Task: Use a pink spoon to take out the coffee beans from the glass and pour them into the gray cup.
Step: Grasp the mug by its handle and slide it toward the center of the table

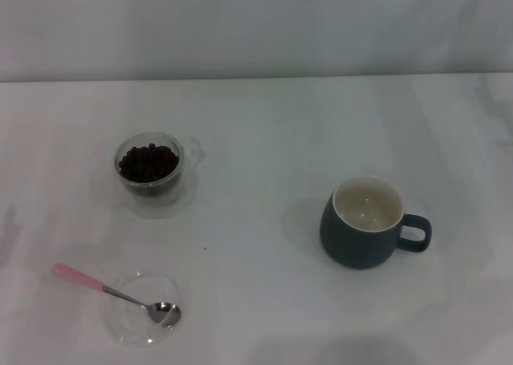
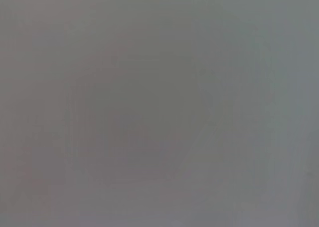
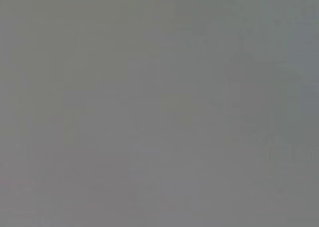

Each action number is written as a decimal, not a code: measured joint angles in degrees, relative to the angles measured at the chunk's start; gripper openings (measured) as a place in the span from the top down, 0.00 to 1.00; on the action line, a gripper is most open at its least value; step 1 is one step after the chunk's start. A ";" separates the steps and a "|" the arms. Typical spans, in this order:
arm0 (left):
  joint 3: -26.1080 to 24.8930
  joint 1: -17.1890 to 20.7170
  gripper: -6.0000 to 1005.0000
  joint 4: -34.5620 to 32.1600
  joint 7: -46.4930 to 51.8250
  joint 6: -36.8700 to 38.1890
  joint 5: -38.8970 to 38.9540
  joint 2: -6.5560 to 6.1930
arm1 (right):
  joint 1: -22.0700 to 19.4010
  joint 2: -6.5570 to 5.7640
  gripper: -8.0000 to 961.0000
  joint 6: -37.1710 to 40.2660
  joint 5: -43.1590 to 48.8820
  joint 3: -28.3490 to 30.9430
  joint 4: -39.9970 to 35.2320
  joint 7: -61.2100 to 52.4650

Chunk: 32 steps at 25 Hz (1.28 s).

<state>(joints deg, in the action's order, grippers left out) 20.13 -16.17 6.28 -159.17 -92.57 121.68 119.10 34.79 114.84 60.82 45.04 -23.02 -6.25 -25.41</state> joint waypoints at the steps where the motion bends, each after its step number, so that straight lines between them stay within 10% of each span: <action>1: 0.00 0.49 0.13 -0.23 0.00 -0.38 0.19 0.00 | -0.68 0.00 0.12 0.00 -0.01 -2.28 -1.08 -2.65; 15: -0.01 3.91 0.13 -0.74 0.16 -2.06 1.86 -0.01 | -16.62 -3.06 0.12 4.07 0.86 -40.93 -23.64 -29.91; 23: -0.01 2.37 0.13 -0.74 0.34 1.80 3.63 -0.08 | -29.84 -0.56 0.12 8.60 10.90 -41.32 -35.13 -31.37; 32: 0.37 -0.10 0.13 -0.82 0.36 4.56 3.10 -0.13 | -36.62 -0.02 0.12 20.46 13.04 -36.48 -29.81 -31.94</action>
<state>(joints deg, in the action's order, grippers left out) 20.51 -16.27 5.46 -158.81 -88.01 124.78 118.97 -1.83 114.82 81.27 58.08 -59.50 -36.05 -57.35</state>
